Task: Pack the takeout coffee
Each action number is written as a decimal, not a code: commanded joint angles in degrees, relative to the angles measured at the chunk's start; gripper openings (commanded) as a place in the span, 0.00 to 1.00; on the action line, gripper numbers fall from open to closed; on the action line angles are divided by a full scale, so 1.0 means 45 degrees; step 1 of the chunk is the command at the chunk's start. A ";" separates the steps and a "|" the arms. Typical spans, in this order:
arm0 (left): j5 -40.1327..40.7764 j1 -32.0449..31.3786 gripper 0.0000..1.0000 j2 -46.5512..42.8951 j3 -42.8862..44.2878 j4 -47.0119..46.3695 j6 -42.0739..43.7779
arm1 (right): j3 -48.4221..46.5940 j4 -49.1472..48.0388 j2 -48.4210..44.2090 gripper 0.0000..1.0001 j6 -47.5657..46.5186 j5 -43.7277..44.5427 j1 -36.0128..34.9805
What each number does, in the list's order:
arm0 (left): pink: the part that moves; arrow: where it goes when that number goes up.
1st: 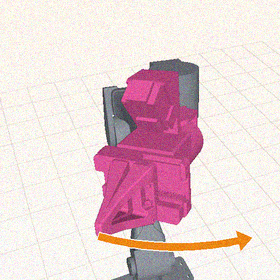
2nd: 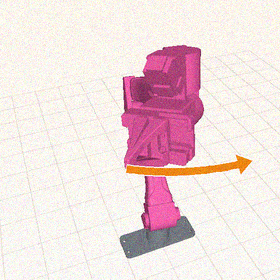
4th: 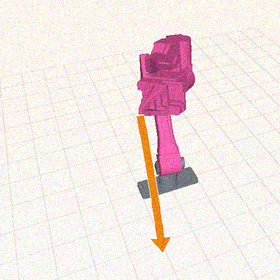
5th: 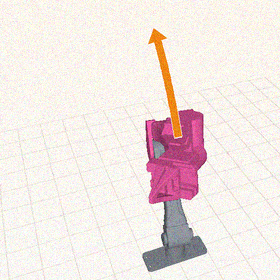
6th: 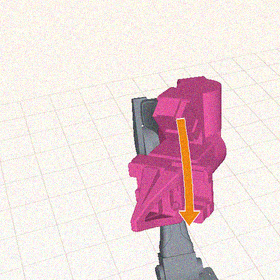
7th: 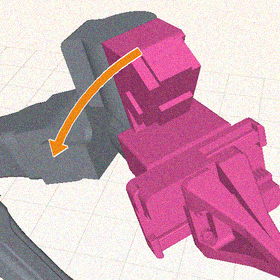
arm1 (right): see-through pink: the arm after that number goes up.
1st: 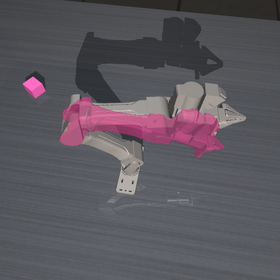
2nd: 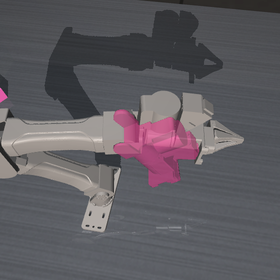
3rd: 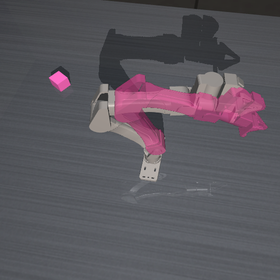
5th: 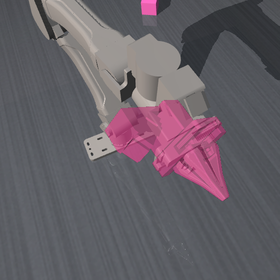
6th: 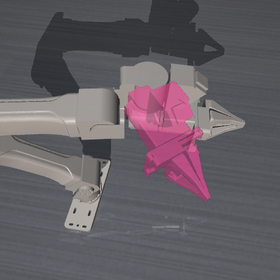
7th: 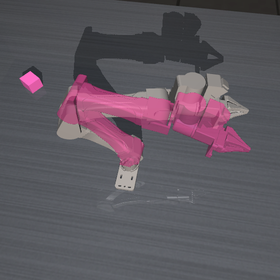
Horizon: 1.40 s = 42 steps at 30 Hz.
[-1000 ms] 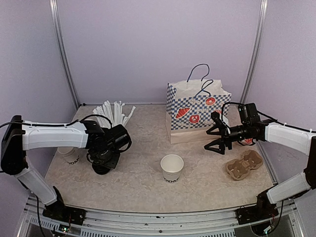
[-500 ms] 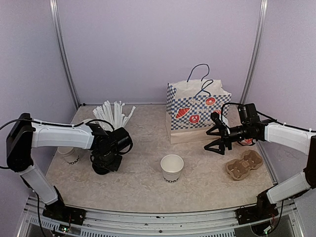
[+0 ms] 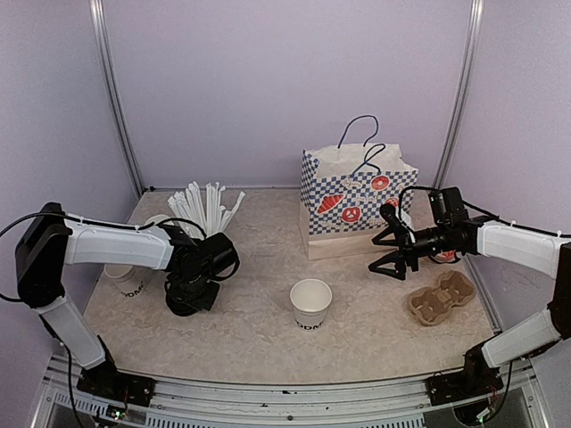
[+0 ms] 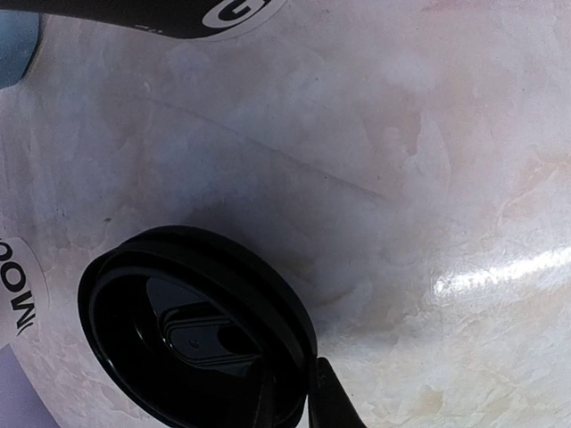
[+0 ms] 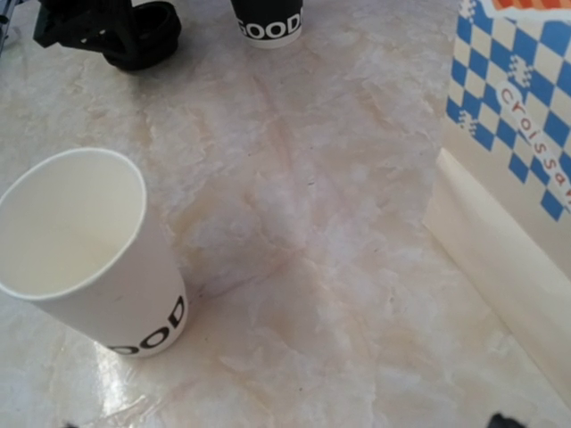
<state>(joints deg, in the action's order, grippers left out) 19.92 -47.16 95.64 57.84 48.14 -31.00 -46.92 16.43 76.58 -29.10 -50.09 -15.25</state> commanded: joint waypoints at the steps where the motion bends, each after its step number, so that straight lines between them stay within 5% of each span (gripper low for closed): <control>1: 0.0095 0.0089 0.13 0.0021 -0.0025 -0.0006 0.0025 | -0.0001 0.0059 0.0112 0.98 -0.0095 -0.0042 0.0028; 14: -0.0734 -0.0845 0.09 -0.1150 0.1840 0.2219 -0.0490 | -0.0034 0.0061 0.0117 0.97 -0.0020 -0.0154 -0.0005; 20: -0.1793 -0.2330 0.09 -0.1993 0.4191 0.1243 0.0301 | -0.0846 0.0698 -0.0213 0.97 0.0449 -0.0961 -0.0030; 30: -0.4262 -0.3557 0.07 -0.1213 0.7466 -0.5253 0.2451 | -0.4134 0.1819 -0.0244 0.97 0.1870 -0.2275 -0.0679; 42: -0.8499 -0.2830 0.07 -0.2426 0.3818 -1.5537 0.1338 | -0.7644 0.0726 0.0820 0.99 0.4870 -0.2682 -0.2400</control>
<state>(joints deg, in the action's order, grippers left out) -10.79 -62.17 88.38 79.90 -1.34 -21.78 -77.80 20.88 78.06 -12.45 -60.77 -23.18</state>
